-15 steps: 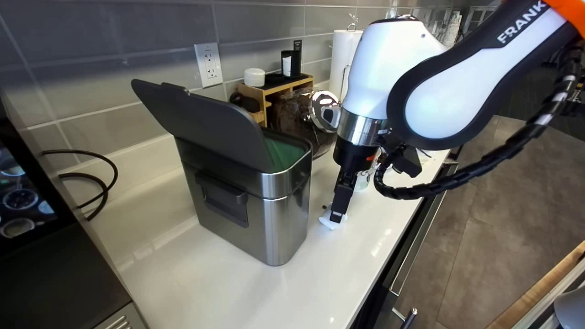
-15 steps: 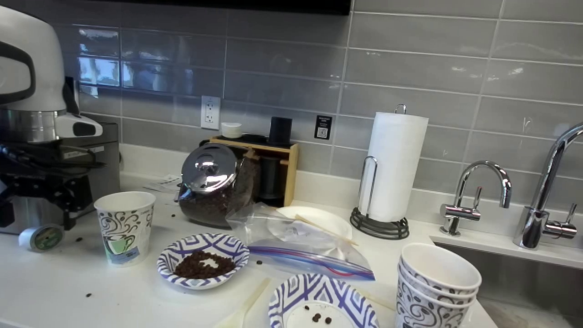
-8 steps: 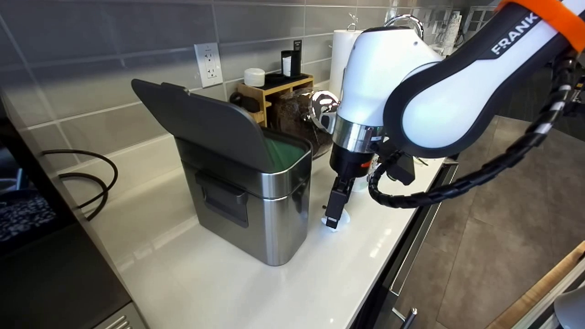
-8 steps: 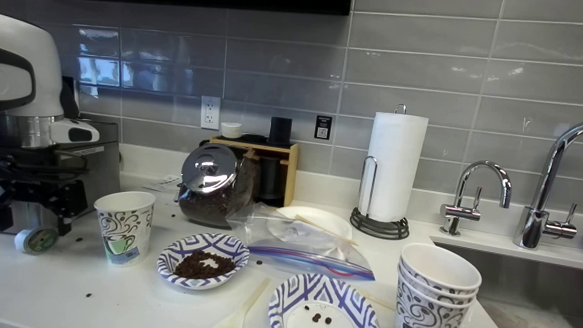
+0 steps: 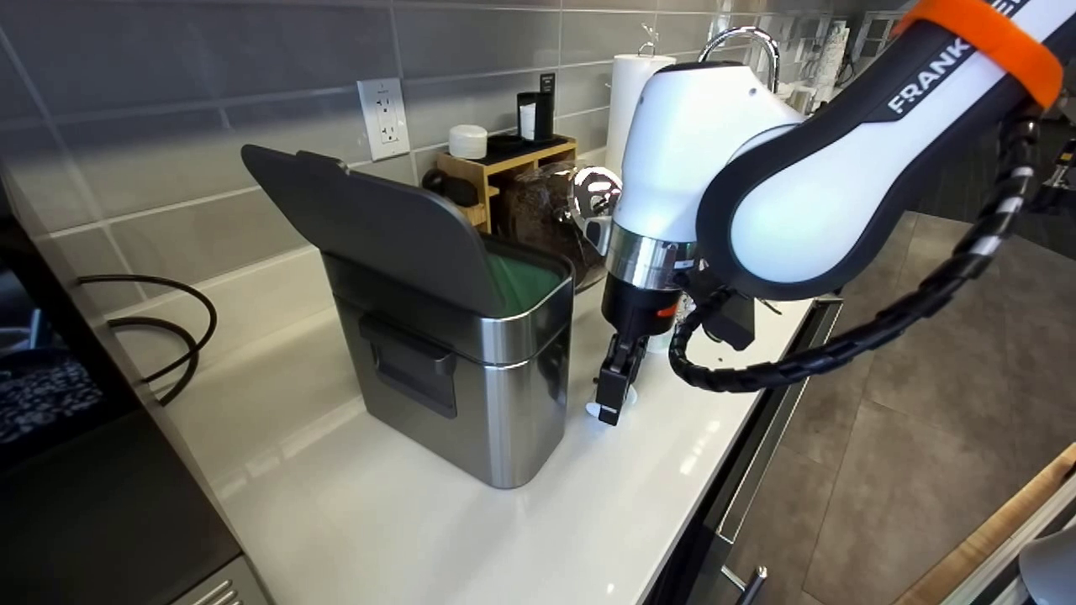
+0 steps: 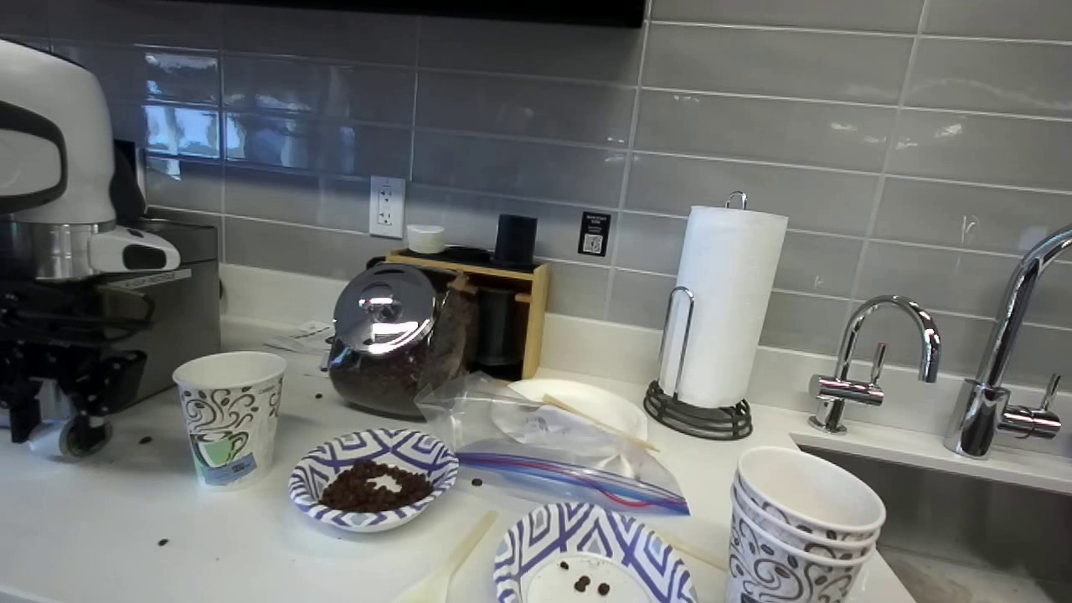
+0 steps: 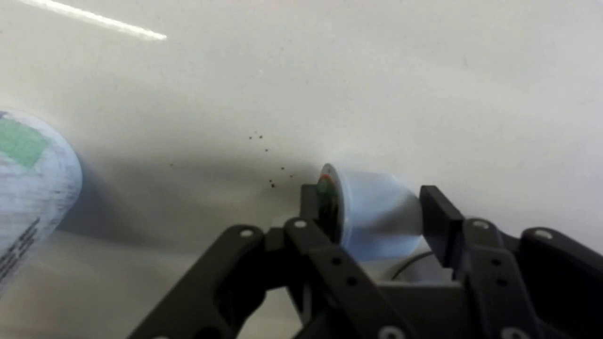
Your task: Open the bin
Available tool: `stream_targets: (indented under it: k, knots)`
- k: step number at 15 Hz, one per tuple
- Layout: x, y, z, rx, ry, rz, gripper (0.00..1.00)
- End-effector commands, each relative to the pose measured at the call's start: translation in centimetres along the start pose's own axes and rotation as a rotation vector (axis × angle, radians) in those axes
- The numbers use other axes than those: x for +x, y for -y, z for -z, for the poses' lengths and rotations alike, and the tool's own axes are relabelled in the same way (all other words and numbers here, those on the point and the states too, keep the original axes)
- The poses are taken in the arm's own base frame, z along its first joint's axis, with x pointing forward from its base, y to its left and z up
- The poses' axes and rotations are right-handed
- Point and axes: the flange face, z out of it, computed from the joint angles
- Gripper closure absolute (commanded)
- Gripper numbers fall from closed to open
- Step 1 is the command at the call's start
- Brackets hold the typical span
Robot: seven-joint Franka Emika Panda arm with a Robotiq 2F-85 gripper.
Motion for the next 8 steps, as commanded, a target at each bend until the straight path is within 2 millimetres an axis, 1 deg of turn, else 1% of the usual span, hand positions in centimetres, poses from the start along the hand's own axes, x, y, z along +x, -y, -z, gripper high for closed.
stream_targets:
  k: [1, 2, 4, 6, 7, 8]
  knots:
    - [0.3, 0.2, -0.4, -0.012, 0.033, -0.012, 0.74]
    - [0.3, 0.1, -0.2, -0.012, 0.033, -0.013, 0.77]
    - [0.3, -0.1, 0.0, -0.011, 0.036, -0.014, 0.80]
    - [0.4, -0.4, 0.4, -0.012, 0.036, -0.015, 0.88]
    - [0.4, -0.4, 0.5, -0.005, 0.041, -0.013, 0.89]
    - [0.4, -0.5, 0.8, 0.001, 0.050, -0.008, 0.92]
